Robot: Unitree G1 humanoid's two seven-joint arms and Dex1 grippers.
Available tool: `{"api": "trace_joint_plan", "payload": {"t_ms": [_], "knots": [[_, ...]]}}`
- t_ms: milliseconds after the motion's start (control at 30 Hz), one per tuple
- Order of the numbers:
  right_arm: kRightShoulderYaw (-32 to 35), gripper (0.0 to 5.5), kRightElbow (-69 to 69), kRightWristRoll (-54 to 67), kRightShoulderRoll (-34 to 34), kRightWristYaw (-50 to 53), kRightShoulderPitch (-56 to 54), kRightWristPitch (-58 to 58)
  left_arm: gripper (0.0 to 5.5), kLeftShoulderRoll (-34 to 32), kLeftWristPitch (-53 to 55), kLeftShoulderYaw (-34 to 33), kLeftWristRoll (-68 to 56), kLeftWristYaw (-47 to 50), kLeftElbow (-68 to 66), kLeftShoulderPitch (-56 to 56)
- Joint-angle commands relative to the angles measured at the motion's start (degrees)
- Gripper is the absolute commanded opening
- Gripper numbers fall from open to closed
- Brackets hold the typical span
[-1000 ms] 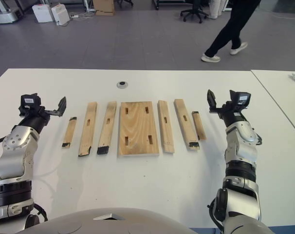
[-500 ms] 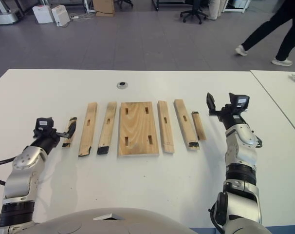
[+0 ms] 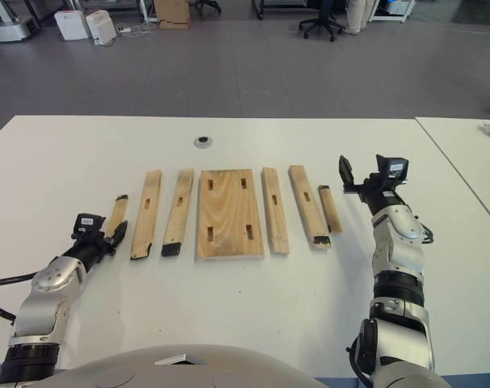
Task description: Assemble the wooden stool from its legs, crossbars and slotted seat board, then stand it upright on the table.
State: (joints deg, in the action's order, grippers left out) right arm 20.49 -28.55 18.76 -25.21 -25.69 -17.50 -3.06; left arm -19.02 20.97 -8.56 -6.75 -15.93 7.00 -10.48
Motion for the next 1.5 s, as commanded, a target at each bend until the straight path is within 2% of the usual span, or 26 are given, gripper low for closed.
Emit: {"api": "trace_joint_plan", "payload": {"t_ms": [33, 200, 300, 367, 433, 533, 667, 800, 967, 1200, 1433, 1500], "knots": [[-0.1, 4.66, -0.1, -0.2, -0.4, 0.0, -0.3, 0.6, 2.10, 0.5, 4.6, -0.1, -1.2, -0.2, -1.4, -2.0], [-0.9, 4.66, 0.3, -0.5, -0.1, -0.1, -0.5, 0.7, 1.32, -0.8, 6.9, -0.2, -0.8, 0.6, -3.1, -2.1], [-3.1, 4.66, 7.1, 3.5, 2.0, -3.5, -0.8, 5.4, 1.29, 1.2, 1.3, -5.5, -5.9, 1.4, 0.1, 3.5], [-4.6, 4.66, 13.2, 7.9, 4.4, -4.6, -2.5, 10.7, 1.29, 1.4, -1.7, -5.8, -7.4, 1.3, 4.7, 9.6], [-5.3, 4.66, 19.7, 16.7, 10.0, -2.5, -6.0, 18.5, 1.29, 3.1, -2.5, -2.6, -9.5, -0.2, 7.7, 17.9], [-8.4, 4.66, 26.1, 27.4, 19.7, 2.3, -11.9, 28.4, 1.29, 5.2, -5.9, 6.2, -7.1, -3.7, 7.1, 29.3], [-7.2, 4.66, 27.2, 35.7, 26.8, 9.3, -17.9, 33.6, 1.29, 9.3, -10.2, 12.5, -5.3, -5.5, 1.2, 38.0], [-5.8, 3.94, 27.9, 39.7, 28.1, 13.8, -19.8, 36.8, 1.29, 11.0, -12.4, 16.4, -3.6, -6.9, -1.6, 39.1], [-6.5, 2.97, 29.7, 41.3, 26.7, 15.3, -19.8, 41.0, 1.29, 8.6, -13.9, 19.2, -1.4, -10.6, -1.4, 37.4], [-5.2, 1.82, 32.0, 44.6, 24.4, 18.1, -18.1, 46.6, 1.29, 6.1, -15.4, 19.3, -1.2, -14.1, -0.2, 36.4], [-4.4, 0.54, 33.9, 47.9, 23.4, 20.1, -16.4, 49.6, 1.29, 6.7, -15.7, 20.0, -1.0, -14.3, 0.4, 36.4], [-5.2, 0.40, 34.4, 44.7, 22.2, 19.8, -15.7, 48.4, 1.29, 6.9, -14.3, 20.4, -1.7, -14.7, 0.7, 35.9]]}}
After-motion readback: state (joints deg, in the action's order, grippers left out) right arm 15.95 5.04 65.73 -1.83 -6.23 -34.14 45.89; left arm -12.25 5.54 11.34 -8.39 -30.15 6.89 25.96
